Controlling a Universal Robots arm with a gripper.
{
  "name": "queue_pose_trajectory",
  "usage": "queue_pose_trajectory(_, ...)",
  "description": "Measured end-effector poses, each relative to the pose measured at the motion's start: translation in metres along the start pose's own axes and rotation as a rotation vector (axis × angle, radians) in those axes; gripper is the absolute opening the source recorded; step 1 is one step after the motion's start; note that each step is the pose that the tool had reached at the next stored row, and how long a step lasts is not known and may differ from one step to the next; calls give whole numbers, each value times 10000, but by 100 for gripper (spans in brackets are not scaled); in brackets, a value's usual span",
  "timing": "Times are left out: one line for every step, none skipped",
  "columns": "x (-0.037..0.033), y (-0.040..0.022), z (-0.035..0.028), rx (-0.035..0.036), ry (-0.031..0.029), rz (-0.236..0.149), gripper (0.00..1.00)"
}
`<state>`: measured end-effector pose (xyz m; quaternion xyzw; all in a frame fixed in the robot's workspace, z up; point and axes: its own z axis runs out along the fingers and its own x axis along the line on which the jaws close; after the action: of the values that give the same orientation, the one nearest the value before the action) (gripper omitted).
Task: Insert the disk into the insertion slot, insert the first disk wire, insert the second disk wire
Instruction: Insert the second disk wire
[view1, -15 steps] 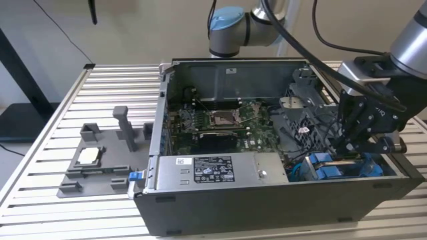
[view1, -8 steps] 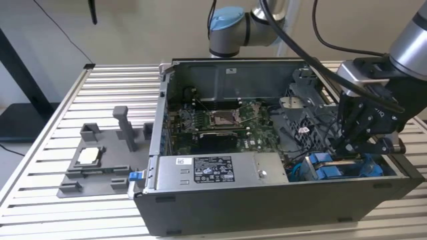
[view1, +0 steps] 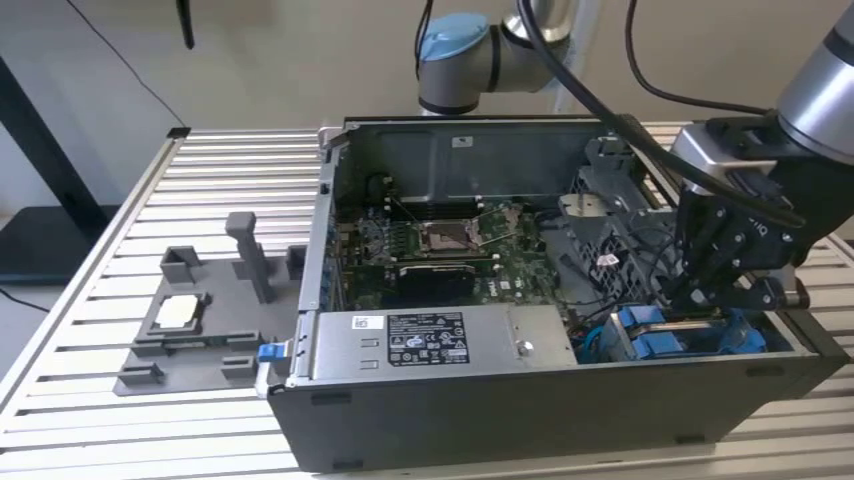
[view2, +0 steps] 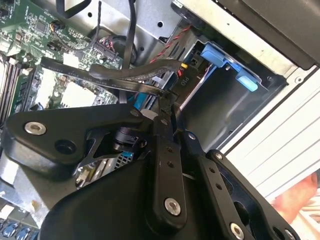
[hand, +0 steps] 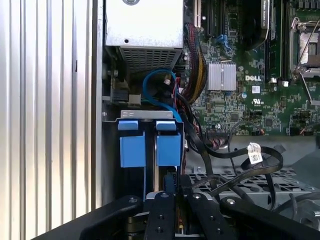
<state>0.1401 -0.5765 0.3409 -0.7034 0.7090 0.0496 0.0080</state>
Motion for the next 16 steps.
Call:
queue_pose_trajectory(0,-1,5,2,-2,19,16)
queue_pose_trajectory(1,-1,10,4,-2,39,16)
queue_pose_trajectory(2,-1,16,6,-3,62,16)
queue_pose_trajectory(2,-2,22,7,-3,84,16)
queue_pose_trajectory(3,-3,29,9,-5,103,16)
queue_pose_trajectory(3,-3,34,10,-3,121,16)
queue_pose_trajectory(3,-3,36,12,-1,135,16)
queue_pose_trajectory(4,-3,36,12,-1,136,16)
queue_pose_trajectory(4,-3,36,12,-2,138,16)
queue_pose_trajectory(4,-3,38,12,-5,139,16)
queue_pose_trajectory(4,-3,39,12,-6,140,16)
queue_pose_trajectory(4,-3,39,12,-6,141,16)
queue_pose_trajectory(4,-3,39,13,-8,142,16)
queue_pose_trajectory(4,-3,41,13,-12,142,18)
queue_pose_trajectory(4,-3,41,13,-11,143,18)
queue_pose_trajectory(4,-3,41,12,-10,144,24)
